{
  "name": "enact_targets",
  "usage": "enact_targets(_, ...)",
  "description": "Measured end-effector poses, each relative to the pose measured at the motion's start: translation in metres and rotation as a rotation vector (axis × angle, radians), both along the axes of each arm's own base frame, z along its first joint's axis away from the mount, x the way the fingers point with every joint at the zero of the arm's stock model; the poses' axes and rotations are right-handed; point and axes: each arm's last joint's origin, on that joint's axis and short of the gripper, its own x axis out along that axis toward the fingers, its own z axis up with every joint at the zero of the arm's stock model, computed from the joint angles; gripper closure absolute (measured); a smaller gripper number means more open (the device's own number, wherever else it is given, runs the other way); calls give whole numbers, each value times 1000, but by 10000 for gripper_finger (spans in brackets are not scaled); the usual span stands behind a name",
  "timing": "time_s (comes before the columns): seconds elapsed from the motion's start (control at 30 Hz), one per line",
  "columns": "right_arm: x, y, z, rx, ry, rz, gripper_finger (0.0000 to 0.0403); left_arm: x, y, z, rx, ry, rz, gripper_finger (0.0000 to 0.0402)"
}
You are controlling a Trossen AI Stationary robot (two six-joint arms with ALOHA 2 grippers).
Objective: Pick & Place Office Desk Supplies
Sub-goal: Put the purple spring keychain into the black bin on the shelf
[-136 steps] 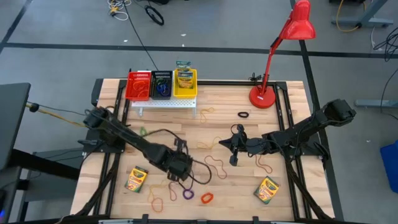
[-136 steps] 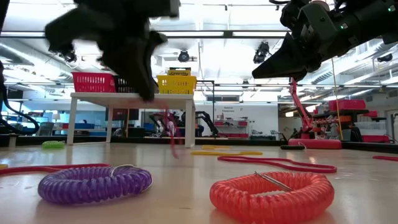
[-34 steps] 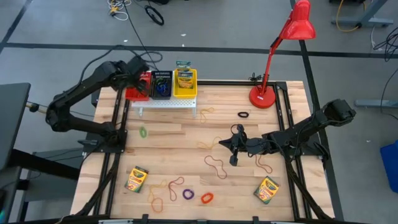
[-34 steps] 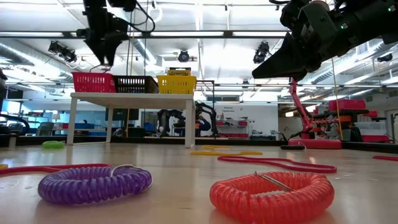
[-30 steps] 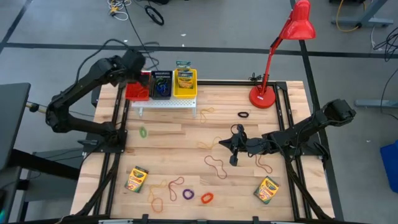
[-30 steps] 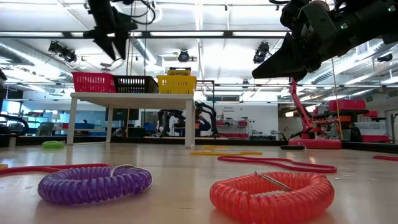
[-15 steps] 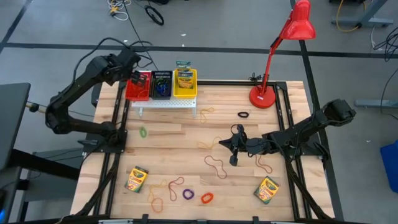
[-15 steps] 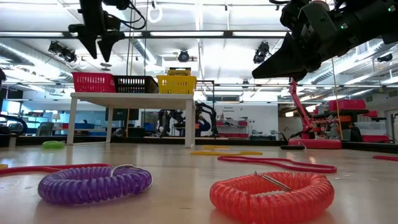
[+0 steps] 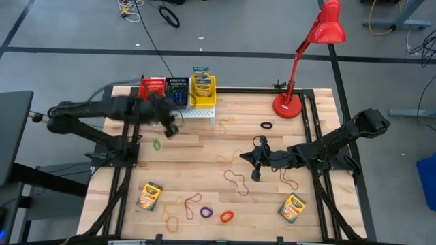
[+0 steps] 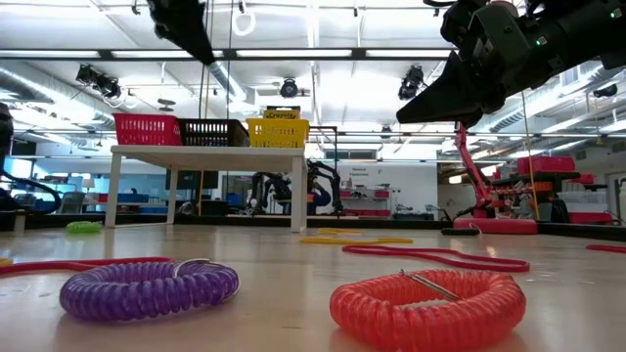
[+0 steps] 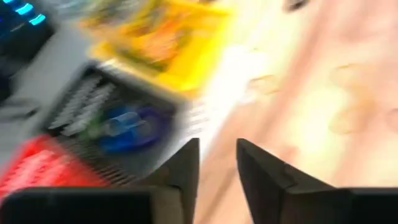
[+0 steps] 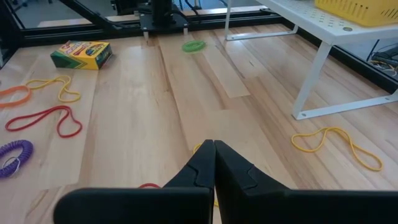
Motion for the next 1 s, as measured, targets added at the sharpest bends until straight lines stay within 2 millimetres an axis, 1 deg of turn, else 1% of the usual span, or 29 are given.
enact_targets(0.1,0,0,0,0,0,0,398,13,-28,-32,-28,-41,-105,320)
enact_targets(0.17,0,0,0,0,0,0,398,24,-47,-53,-69,-118,-190,332)
enact_targets(0.27,0,0,0,0,1,0,398,36,-73,-86,-149,-212,-356,344)
enact_targets(0.37,0,0,0,0,0,0,398,44,-95,-111,-213,-299,-473,350)
enact_targets(0.43,0,0,0,-1,2,0,398,49,-109,-125,-244,-309,-518,352)
enact_targets(0.5,0,0,0,0,0,0,398,53,-121,-139,-243,-250,-548,352)
enact_targets(0.6,0,0,0,0,0,0,398,63,-144,-154,-248,-185,-581,352)
enact_targets(0.77,0,0,0,-1,2,0,398,85,-183,-169,-301,-129,-596,346)
enact_targets(0.9,0,0,0,-1,1,0,398,97,-213,-174,-325,-24,-592,325)
enact_targets(1.0,0,0,0,-1,1,0,398,104,-228,-177,-363,72,-544,300)
